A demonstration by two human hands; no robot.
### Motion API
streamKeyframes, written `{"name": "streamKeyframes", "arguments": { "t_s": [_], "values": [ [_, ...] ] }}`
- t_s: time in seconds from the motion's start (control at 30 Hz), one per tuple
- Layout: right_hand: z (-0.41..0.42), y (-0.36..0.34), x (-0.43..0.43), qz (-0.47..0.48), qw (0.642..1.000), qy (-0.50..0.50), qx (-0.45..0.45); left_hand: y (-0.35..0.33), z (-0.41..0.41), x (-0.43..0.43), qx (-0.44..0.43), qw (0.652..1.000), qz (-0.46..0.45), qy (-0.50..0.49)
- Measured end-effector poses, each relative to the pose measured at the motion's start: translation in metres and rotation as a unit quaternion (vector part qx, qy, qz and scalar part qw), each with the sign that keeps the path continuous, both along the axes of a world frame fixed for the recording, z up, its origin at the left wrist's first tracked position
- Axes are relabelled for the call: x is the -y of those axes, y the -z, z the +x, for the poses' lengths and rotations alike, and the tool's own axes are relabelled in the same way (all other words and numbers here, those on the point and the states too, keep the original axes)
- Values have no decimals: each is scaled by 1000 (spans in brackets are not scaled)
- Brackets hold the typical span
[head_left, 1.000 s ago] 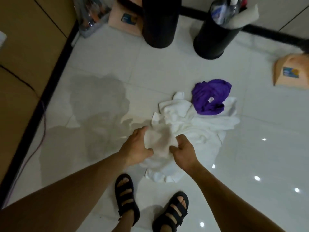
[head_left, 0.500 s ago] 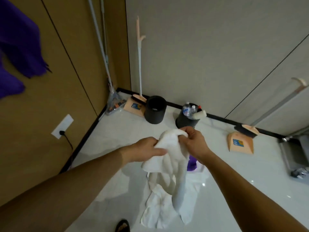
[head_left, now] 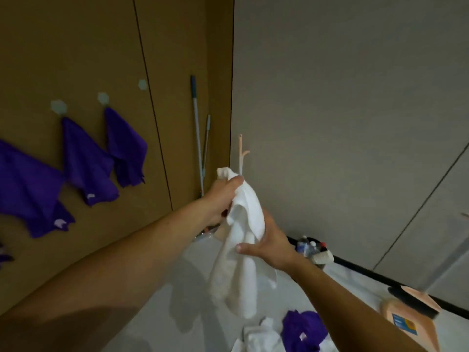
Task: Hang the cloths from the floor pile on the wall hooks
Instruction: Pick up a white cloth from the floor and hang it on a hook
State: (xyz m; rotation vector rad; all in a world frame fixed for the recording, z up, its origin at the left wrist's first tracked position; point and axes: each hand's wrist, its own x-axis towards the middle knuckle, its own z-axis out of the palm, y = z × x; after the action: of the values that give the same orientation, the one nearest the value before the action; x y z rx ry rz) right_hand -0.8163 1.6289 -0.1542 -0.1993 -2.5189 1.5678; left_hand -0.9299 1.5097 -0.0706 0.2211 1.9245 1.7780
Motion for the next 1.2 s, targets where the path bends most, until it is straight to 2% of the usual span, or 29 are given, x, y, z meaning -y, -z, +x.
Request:
{"name": "streamKeyframes", "arguments": {
  "t_s": [0.13, 0.27, 0.4, 0.53, 0.63, 0.7, 0.8, 0.87, 1.0, 1.13, 1.2],
  "values": [
    [-12, -11, -16, 139, 990, 38, -5, -24, 1, 23, -94, 992, -32, -73],
    [-17, -27, -35, 160, 986, 46, -29, -42, -1, 56, -139, 967, -82, -196],
    [-26, -45, -18, 157, 985, 32, -56, -51, 8, 76, -155, 954, -117, -230],
    [-30, -61, -3, 101, 994, -28, -15, -73, 11, 108, -191, 935, -159, -255],
    [-38, -69, 14, 115, 992, -29, -28, -80, 12, 130, -137, 950, -73, -271],
    [-44, -72, 30, 152, 987, -50, 2, -85, 14, 143, -90, 956, -11, -279],
    [-46, -67, 46, 185, 979, -58, 67, -96, 13, 169, -69, 954, 30, -292],
    [-45, -65, 52, 148, 985, -35, 78, -100, 13, 190, -71, 949, 37, -304],
    [-40, -76, 83, 0, 1000, 20, 18, -101, 16, 226, -20, 957, 93, -273],
    [-40, -101, 125, -83, 996, 25, -30, -97, 31, 241, 38, 980, 106, -162],
    [-39, -110, 138, -92, 994, 14, -48, -92, 37, 246, 25, 991, 77, -104]
  ]
}}
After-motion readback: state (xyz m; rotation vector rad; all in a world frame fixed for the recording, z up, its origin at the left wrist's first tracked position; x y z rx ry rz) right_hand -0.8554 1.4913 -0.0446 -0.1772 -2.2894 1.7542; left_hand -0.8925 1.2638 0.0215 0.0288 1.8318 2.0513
